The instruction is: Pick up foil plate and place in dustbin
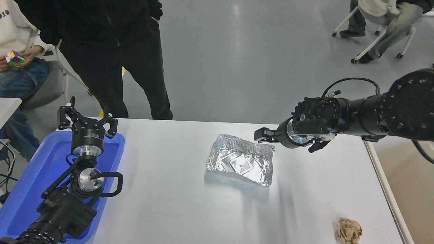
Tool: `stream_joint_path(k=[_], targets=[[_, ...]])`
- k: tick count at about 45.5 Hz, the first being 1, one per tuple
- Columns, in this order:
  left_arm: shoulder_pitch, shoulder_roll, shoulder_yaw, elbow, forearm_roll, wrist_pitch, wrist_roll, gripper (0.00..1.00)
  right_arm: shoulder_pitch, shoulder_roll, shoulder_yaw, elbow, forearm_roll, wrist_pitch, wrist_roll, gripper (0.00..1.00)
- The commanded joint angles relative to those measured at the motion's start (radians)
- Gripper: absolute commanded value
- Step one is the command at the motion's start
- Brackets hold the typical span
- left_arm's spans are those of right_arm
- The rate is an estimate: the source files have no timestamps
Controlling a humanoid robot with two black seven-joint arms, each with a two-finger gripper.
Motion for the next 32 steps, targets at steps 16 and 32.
stream_joint_path(k=[16,32], targets=[[0.0,0.0,0.0,0.0,0.0,0.0,0.0,0.99,-0.27,0.003,0.007,-0.256,-0.021,-0.008,0.0,1.0],[0.0,0.0,0.0,0.0,0.0,0.0,0.0,0.99,-0.288,0.003,0.061,-0.256,-0.017,-0.046,-0.003,1.0]])
